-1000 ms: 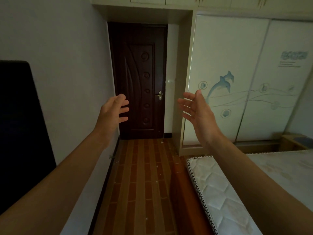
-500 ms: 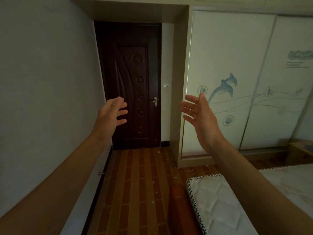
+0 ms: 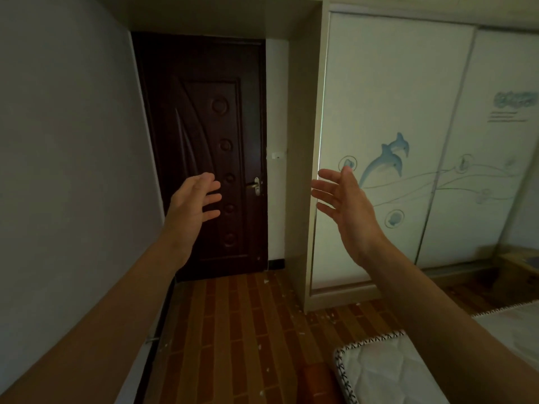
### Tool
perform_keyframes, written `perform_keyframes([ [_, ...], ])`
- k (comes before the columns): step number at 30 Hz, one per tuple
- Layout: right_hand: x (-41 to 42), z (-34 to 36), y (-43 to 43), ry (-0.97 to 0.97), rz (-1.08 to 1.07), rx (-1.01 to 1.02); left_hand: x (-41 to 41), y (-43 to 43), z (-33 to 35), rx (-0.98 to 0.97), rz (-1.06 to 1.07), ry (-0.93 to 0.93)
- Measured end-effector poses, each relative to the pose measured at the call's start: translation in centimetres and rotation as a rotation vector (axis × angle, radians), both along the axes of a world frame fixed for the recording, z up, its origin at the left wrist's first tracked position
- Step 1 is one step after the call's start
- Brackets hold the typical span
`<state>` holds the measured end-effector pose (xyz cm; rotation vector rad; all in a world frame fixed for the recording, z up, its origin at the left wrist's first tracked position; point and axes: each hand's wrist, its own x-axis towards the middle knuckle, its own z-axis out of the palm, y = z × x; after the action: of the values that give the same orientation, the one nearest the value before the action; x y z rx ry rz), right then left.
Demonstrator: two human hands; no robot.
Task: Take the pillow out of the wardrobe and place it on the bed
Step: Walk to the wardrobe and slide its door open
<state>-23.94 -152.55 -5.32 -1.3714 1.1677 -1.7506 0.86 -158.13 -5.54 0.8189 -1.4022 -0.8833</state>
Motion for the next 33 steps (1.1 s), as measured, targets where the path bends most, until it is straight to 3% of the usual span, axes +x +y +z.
perform_keyframes([
  [18, 1.6, 0.5, -25.3, 0.0, -0.074, -0.027, 0.2, -27.5, 0.5, 0.02, -0.121, 0.014],
  [33, -7.6, 1.8, -50.0, -0.033, -0.111, -0.093, -10.9, -52.6, 1.7, 0.038, -0.168, 0.015],
])
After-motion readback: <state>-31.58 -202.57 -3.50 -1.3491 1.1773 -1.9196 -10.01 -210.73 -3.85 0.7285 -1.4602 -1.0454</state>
